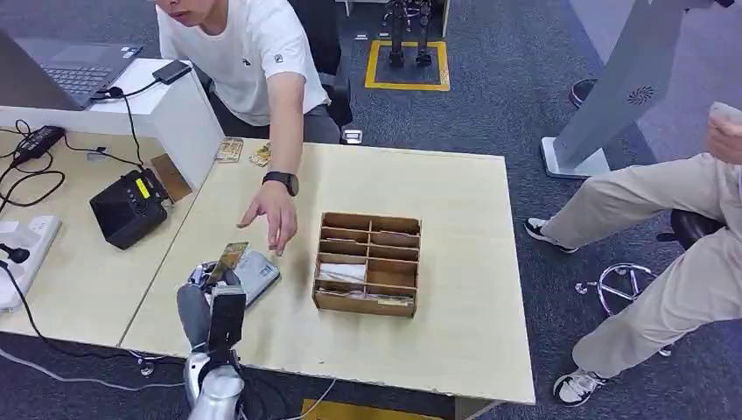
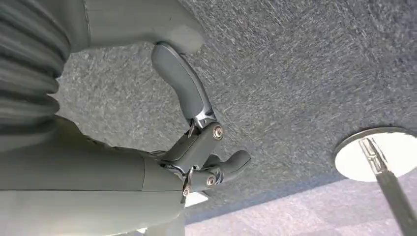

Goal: Pass the card to the sensor for recognition and then transmit it.

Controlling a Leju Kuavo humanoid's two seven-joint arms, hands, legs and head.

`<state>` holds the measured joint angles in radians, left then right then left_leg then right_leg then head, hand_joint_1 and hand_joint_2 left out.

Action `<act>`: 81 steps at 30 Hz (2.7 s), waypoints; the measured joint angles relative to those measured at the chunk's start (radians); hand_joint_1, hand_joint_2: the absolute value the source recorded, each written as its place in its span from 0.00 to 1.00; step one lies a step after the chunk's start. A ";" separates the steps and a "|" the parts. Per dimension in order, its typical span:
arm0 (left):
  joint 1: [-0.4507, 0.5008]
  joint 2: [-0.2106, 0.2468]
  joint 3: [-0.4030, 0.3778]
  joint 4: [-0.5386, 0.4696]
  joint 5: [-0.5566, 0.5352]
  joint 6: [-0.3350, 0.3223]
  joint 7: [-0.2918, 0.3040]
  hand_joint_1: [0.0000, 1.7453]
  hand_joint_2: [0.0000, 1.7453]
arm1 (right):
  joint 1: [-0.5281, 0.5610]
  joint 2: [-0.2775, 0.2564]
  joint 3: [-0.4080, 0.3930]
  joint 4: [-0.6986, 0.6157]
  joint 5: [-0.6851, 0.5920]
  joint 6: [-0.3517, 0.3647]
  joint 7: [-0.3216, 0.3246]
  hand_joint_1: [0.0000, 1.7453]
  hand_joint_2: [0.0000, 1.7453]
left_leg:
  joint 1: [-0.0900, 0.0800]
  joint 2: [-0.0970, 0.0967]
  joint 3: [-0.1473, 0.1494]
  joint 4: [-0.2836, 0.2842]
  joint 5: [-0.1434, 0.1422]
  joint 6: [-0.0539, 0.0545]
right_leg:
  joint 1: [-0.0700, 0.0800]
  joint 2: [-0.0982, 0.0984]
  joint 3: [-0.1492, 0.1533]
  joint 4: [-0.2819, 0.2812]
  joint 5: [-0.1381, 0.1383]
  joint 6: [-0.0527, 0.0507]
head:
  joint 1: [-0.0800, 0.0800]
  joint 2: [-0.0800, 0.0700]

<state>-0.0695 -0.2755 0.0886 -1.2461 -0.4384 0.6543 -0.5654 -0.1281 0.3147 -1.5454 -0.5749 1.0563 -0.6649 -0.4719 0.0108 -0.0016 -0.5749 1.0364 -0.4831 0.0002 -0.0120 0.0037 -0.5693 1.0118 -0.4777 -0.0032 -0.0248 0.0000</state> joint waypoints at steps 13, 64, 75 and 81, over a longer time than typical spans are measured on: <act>-0.168 0.046 -0.188 -0.038 0.031 0.013 0.176 1.00 1.00 | -0.003 0.001 0.000 0.002 0.072 0.000 -0.026 0.00 1.00 | 0.000 0.000 0.000 0.000 0.002 0.000 | 0.000 0.000 0.000 0.000 0.001 0.000 | 0.000 0.000; 0.092 0.232 -0.489 -0.418 0.087 -0.418 -0.072 0.00 1.00 | -0.005 -0.007 0.000 0.017 0.073 0.000 -0.072 0.00 1.00 | 0.000 0.000 -0.002 0.000 0.001 0.001 | 0.000 0.001 -0.002 0.000 0.001 0.000 | 0.000 0.000; 0.061 0.297 -0.614 -0.352 -0.249 -0.425 0.045 0.00 1.00 | -0.004 -0.013 0.000 0.024 0.088 0.000 -0.074 0.00 1.00 | 0.000 0.001 -0.001 0.000 0.001 0.000 | 0.000 0.001 -0.002 0.000 0.001 0.000 | 0.000 0.000; 0.029 0.316 -0.651 -0.316 -0.418 -0.398 0.150 0.00 1.00 | -0.004 -0.014 0.000 0.024 0.101 0.000 -0.069 0.00 1.00 | 0.000 0.000 -0.002 0.000 0.001 0.000 | 0.000 0.001 -0.002 0.000 0.001 0.000 | 0.000 0.000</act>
<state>-0.0401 0.0401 -0.5623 -1.5617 -0.8562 0.2568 -0.4149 -0.1326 0.3002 -1.5457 -0.5508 1.1574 -0.6649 -0.5413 0.0109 -0.0011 -0.5764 1.0363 -0.4816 0.0006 -0.0121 0.0045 -0.5712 1.0118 -0.4765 -0.0034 -0.0252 0.0000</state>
